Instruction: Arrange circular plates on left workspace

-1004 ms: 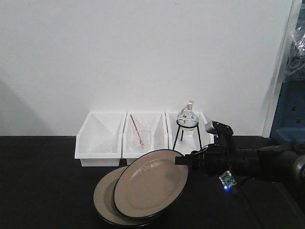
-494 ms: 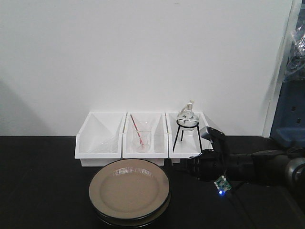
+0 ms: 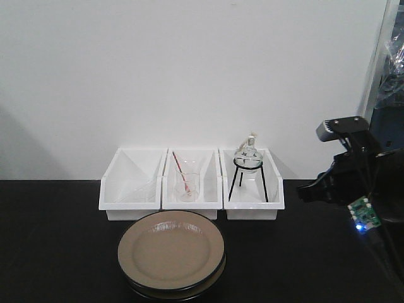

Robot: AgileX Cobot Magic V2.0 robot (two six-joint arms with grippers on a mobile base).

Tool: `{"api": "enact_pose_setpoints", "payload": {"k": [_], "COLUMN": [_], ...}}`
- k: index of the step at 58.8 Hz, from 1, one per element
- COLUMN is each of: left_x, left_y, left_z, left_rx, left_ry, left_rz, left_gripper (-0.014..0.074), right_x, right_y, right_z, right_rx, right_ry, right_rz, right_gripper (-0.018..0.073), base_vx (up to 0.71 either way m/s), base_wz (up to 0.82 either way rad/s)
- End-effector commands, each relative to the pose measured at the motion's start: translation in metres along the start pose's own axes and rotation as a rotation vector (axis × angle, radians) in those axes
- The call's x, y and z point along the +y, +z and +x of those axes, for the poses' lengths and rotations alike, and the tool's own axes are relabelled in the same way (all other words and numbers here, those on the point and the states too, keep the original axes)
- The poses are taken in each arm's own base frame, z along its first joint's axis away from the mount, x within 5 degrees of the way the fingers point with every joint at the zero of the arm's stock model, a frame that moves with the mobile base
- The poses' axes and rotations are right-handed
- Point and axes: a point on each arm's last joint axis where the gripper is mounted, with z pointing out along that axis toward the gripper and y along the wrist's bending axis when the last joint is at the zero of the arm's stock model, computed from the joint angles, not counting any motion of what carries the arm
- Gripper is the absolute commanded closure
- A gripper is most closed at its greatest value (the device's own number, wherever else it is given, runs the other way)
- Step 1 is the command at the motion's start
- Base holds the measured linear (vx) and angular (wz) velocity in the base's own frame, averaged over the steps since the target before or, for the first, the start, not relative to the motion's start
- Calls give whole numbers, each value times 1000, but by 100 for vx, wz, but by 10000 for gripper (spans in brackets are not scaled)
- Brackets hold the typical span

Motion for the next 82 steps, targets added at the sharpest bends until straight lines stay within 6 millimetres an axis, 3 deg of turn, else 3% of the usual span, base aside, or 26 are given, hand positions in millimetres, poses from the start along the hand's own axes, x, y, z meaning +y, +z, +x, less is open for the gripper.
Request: {"api": "enact_pose_setpoints", "payload": {"k": [1, 10, 21, 32, 39, 45, 55, 82], "left_x": [8, 13, 14, 12, 6, 2, -3, -16], "left_y": [1, 1, 1, -6, -15, -19, -17, -14], "left_z": [-8, -4, -4, -7, -11, -7, 3, 17], "left_rx": [-12, 24, 31, -33, -150, -245, -293, -143], "left_ry": [-54, -57, -50, -10, 27, 38, 34, 45], "left_rz": [-74, -134, -143, -153, -142, -116, -67, 85], "left_gripper": [597, 597, 597, 597, 597, 597, 597, 597], "right_x": [14, 36, 64, 86, 96, 98, 96, 96], "right_y": [-52, -96, -139, -166, -173, -172, -170, -171], "right_z": [-12, 16, 90, 168, 199, 210, 209, 209], "right_rx": [-108, -243, -435, -626, -712, -724, -725, -738], "right_ry": [-25, -53, -62, -41, -26, -30, 7, 45], "right_rz": [102, 209, 361, 492, 516, 516, 512, 500], "right_gripper": [563, 563, 563, 560, 560, 560, 559, 557], "base_vx": [0, 0, 0, 0, 0, 0, 0, 0], "base_wz": [0, 0, 0, 0, 0, 0, 0, 0]}}
